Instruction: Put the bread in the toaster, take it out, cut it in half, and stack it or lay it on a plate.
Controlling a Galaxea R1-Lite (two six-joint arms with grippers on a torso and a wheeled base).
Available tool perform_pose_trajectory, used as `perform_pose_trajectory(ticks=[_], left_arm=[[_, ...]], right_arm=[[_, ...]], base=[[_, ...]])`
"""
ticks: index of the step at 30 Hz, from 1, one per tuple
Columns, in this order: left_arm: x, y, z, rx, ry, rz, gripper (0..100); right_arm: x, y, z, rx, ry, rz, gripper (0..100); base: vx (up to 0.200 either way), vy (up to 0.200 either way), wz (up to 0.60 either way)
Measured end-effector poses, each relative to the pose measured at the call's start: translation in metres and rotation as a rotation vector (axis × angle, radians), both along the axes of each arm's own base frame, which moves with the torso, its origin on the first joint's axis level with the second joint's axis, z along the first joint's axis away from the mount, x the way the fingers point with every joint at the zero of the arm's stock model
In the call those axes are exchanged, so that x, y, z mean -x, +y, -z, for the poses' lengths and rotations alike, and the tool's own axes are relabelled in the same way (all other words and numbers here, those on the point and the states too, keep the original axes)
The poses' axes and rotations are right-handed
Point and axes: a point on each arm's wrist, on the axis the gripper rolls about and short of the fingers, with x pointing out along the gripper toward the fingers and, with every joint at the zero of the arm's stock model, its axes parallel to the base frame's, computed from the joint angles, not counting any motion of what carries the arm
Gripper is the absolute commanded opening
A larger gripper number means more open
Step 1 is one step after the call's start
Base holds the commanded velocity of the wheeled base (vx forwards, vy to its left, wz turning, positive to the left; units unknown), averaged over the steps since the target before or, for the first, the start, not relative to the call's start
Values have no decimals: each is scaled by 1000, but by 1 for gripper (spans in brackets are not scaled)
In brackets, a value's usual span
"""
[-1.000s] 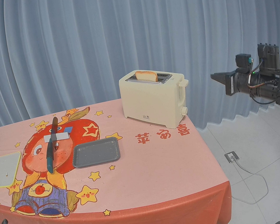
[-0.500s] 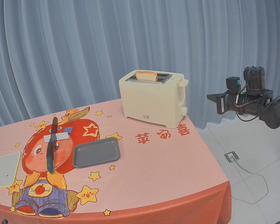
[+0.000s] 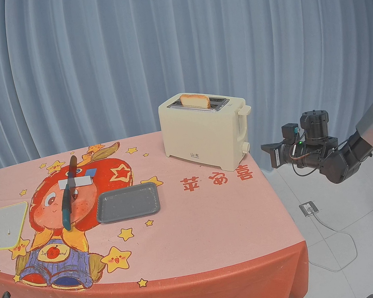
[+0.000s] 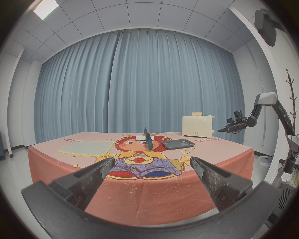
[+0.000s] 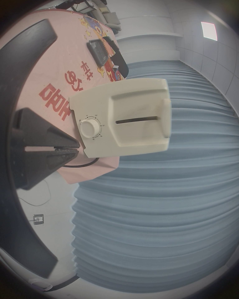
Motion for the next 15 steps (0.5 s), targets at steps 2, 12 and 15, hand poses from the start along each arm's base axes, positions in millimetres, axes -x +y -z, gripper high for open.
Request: perform_pose_trajectory(ticks=[2, 12, 15], left_arm=[[0, 0, 0, 0, 0, 0, 100], [0, 0, 0, 0, 0, 0, 100], [0, 0, 0, 0, 0, 0, 100]], right_arm=[[-3, 3, 7, 2, 9, -6, 0], [-21, 10, 24, -7, 14, -2, 0], [-25, 11, 26, -10, 12, 0, 0]], base=[[0, 0, 0], [0, 0, 0], [0, 0, 0]])
